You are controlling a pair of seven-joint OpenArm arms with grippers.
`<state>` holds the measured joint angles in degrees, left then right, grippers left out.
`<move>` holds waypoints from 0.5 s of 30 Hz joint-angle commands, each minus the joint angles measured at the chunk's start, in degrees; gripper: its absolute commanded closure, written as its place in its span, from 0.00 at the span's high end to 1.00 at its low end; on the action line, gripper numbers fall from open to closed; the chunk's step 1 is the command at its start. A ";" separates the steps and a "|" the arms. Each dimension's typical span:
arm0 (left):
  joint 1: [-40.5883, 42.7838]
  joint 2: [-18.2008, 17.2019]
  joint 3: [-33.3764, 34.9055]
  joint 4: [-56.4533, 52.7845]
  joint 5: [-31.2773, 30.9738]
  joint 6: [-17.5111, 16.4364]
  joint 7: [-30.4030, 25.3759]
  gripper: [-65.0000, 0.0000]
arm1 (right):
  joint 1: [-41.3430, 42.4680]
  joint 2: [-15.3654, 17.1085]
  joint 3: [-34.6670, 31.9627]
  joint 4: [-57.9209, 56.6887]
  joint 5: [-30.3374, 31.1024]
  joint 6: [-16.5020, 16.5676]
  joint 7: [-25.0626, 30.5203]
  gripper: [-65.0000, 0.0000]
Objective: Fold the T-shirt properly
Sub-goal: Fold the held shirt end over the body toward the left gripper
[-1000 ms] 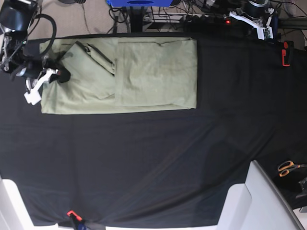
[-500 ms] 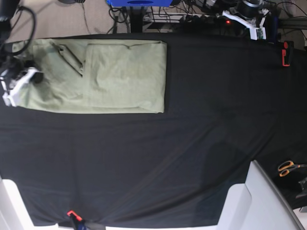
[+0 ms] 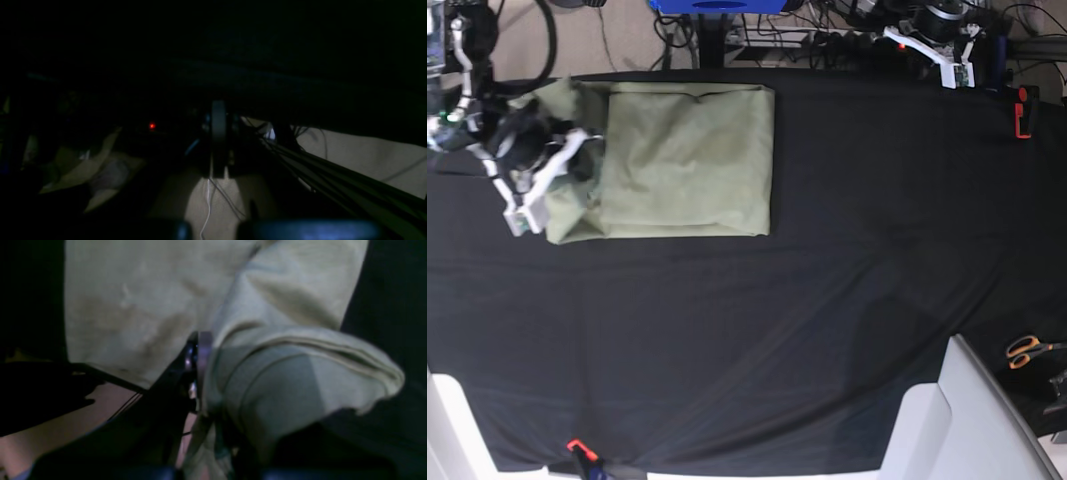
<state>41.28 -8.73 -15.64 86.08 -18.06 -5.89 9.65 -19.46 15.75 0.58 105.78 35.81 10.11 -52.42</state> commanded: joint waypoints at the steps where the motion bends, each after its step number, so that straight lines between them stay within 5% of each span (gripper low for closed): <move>1: 0.70 -0.37 -0.23 0.55 -0.09 0.13 -0.99 0.00 | 1.05 0.56 -1.41 1.17 0.89 -0.57 1.04 0.01; 15: 0.70 -0.37 -0.23 0.47 -0.09 0.13 -0.99 0.00 | 4.91 -4.28 -13.72 1.61 0.89 -6.20 0.78 0.01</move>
<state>41.28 -8.64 -15.64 86.00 -18.06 -5.91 9.65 -14.98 11.38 -13.34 106.61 35.77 3.81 -52.62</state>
